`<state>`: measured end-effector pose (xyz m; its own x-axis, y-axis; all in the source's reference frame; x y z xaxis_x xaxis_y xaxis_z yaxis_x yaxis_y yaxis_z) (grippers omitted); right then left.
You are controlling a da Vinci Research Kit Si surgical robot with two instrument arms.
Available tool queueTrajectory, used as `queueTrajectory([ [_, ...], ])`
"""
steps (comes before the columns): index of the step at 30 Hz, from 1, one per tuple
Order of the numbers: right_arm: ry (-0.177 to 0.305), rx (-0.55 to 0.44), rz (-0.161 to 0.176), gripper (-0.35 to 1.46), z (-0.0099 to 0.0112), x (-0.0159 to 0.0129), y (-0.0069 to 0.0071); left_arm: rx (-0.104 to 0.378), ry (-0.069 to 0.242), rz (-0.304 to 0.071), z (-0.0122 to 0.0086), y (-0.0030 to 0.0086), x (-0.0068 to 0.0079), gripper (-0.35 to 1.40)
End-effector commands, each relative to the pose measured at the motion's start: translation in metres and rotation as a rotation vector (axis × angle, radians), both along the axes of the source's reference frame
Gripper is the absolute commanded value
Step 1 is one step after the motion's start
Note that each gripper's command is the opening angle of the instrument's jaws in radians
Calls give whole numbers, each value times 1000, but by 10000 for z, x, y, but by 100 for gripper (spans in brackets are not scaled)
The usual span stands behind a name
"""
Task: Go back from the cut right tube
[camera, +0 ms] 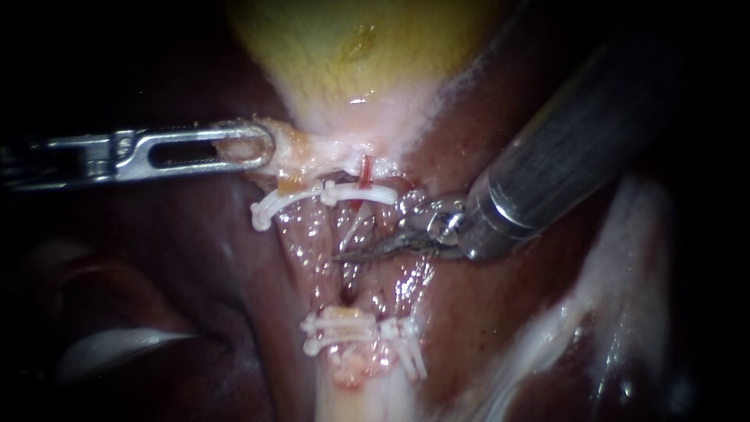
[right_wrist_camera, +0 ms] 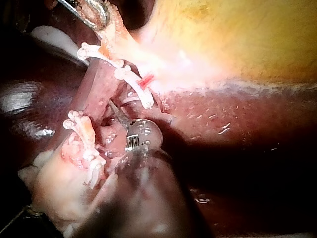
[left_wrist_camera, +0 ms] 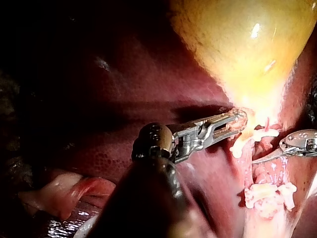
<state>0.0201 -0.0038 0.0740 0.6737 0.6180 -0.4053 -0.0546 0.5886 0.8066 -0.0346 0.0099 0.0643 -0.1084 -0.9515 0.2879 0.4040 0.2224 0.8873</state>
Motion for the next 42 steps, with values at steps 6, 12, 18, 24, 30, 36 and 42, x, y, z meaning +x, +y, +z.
queueTrajectory([
  [6, 0, 0, -1, -35, 0, 0, 0, 2, -2, 0, 0, 0, 0, -35],
  [12, 0, -22, 21, -35, 0, -2, 0, 2, -2, 0, 0, 0, 0, -35],
  [18, 29, -97, 25, 27, 0, -3, 0, 2, -2, 0, 0, 0, 0, -35],
  [24, 17, -123, 46, 106, 0, -3, 0, 2, -2, 0, -1, -1, 1, -35],
  [30, 21, -140, 43, 118, -1, -3, -1, 2, -2, 0, -2, -1, 1, -35],
  [36, 28, -142, 40, 118, -3, -4, -3, 2, -2, 0, -2, -1, 1, -35],
  [42, 66, -177, 15, 133, -14, -9, -2, 2, -2, 0, -3, -1, 1, -35],
])
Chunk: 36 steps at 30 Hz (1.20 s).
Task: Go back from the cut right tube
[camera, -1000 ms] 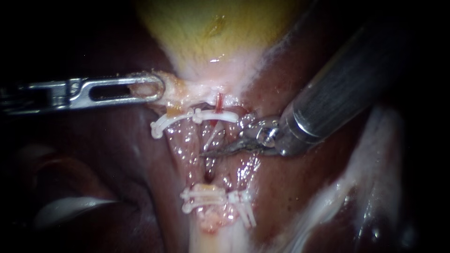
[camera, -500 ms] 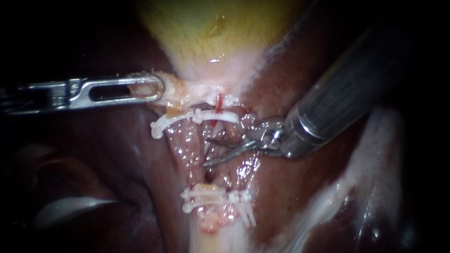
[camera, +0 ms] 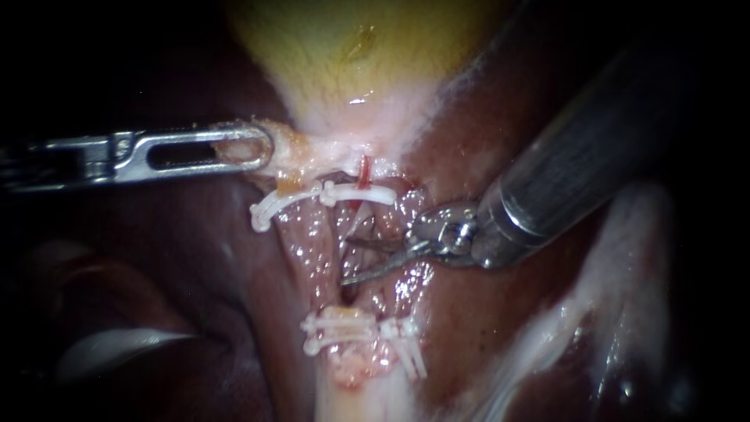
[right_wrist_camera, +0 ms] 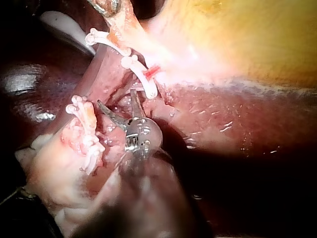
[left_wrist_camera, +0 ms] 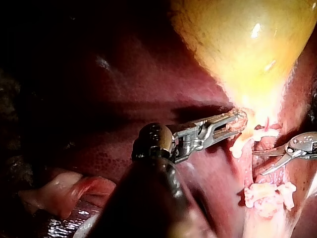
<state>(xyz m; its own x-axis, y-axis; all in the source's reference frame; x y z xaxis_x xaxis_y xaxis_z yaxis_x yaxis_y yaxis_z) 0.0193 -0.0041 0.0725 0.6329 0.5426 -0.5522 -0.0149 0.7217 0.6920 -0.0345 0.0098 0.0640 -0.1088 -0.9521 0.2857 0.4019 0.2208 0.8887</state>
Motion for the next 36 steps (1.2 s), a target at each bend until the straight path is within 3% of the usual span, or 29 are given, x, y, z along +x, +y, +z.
queueTrajectory([
  [1, 12, -16, -9, 134, -3, -3, 2, 0, 0, 0, 0, 0, 0, -35],
  [7, 85, -156, -55, 143, -32, -13, 8, 0, 0, 0, 0, 0, 1, -35],
  [11, 101, -246, -75, 143, -50, -23, 10, 0, 0, 0, -1, 0, 1, -35],
  [21, 119, -403, 0, 143, -80, -74, 34, 0, 0, 1, 0, 0, 1, -35],
  [28, 95, -437, 71, 145, -95, -104, 22, 0, 0, 1, 0, 0, 1, -35],
  [32, 97, -436, 82, 145, -102, -121, 20, 0, 0, 1, 0, 0, 1, -35],
  [36, 101, -452, 92, 145, -106, -134, 26, 0, 0, 0, 1, 0, 0, -35],
])
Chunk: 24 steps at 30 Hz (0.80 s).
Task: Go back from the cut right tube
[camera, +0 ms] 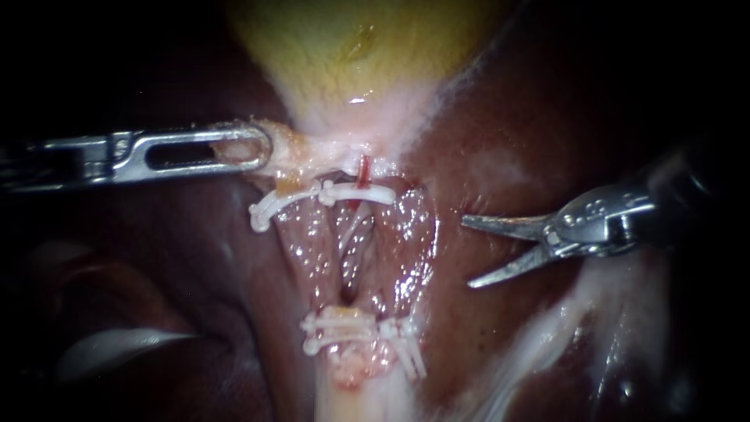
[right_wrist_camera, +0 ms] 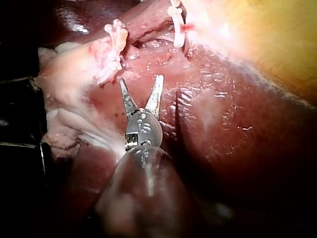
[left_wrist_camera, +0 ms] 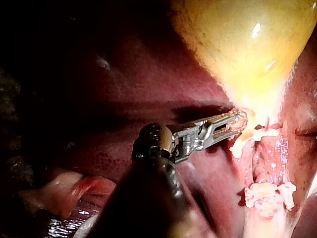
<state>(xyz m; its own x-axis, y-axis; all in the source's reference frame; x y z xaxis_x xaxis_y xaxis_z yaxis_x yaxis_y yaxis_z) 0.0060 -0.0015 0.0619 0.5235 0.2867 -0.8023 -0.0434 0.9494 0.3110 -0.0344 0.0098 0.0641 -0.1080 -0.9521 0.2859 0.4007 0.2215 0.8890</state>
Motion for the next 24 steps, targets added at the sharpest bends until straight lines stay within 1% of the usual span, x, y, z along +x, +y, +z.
queueTrajectory([
  [1, 2, -1, 4, 145, -1, -2, 2, 0, 1, -1, 0, 0, -1, -35],
  [3, 11, -5, 9, 145, -3, -5, 4, 0, 1, -1, 1, 0, -1, -35],
  [10, 14, -5, 10, 145, -3, -7, 5, -2, 2, -3, 5, -1, -5, -35],
  [13, 14, -5, 9, 145, -3, -9, 5, -4, 4, -5, 9, -2, -10, -35],
  [17, 18, -2, 5, 145, -3, -10, 5, -6, 14, -10, 18, -4, -25, -35],
  [24, 18, -2, 5, 145, -3, -10, 6, -3, 31, 12, 43, -10, -59, -35],
])
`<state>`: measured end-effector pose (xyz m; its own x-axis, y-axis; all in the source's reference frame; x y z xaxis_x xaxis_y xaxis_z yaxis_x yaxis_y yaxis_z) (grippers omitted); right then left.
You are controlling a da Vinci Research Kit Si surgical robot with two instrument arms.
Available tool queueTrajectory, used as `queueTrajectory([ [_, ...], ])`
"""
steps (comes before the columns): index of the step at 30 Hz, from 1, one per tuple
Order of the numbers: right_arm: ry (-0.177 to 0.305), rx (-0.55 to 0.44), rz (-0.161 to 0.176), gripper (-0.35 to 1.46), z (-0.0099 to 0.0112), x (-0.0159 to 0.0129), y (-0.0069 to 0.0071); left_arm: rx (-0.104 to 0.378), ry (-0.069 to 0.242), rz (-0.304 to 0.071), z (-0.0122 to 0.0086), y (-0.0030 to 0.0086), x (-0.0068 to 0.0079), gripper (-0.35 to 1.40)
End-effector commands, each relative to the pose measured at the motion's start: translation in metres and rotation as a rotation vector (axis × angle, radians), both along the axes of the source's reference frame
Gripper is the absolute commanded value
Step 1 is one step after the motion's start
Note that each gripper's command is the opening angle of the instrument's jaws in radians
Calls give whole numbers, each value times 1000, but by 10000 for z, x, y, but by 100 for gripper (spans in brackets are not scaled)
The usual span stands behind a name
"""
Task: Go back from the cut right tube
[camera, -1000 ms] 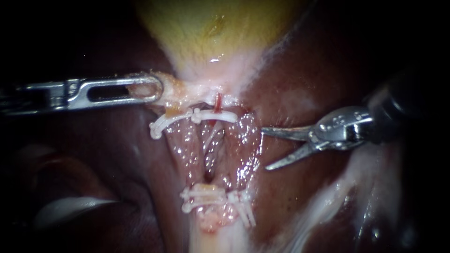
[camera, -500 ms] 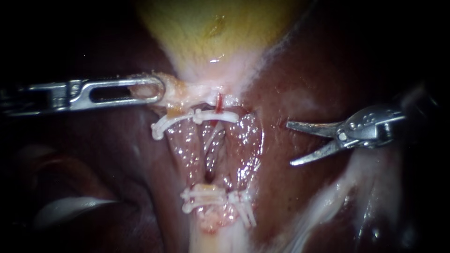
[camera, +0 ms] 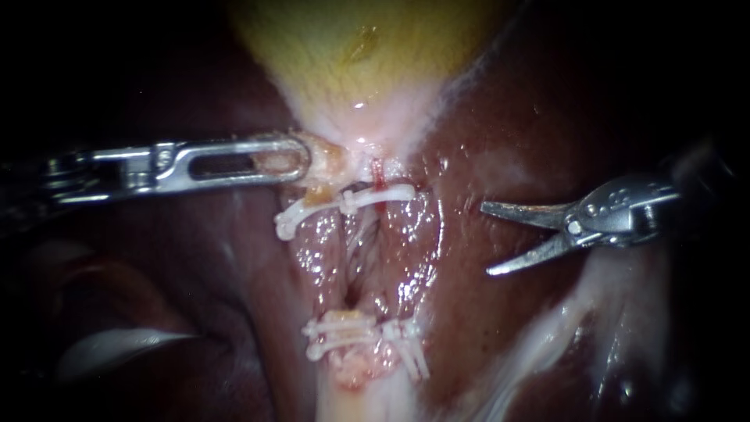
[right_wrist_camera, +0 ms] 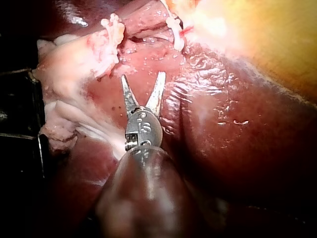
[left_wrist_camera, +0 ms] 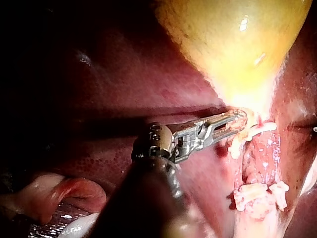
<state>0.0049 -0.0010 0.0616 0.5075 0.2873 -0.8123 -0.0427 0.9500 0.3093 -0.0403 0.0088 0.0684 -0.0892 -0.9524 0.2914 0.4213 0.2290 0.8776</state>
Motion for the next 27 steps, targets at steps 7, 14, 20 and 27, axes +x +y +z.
queueTrajectory([
  [7, 1, 2, -1, 145, 1, 2, 0, 8, 23, 9, 22, -2, -18, -35],
  [14, 2, 3, -1, 145, 1, 4, 0, 21, 32, 17, 36, -2, -19, -35],
  [20, 3, 5, -2, 145, 1, 6, 1, 21, 37, 19, 39, -5, -22, -35],
  [27, 4, 5, -2, 145, 1, 6, 1, 20, 37, 19, 38, -7, -21, -35],
])
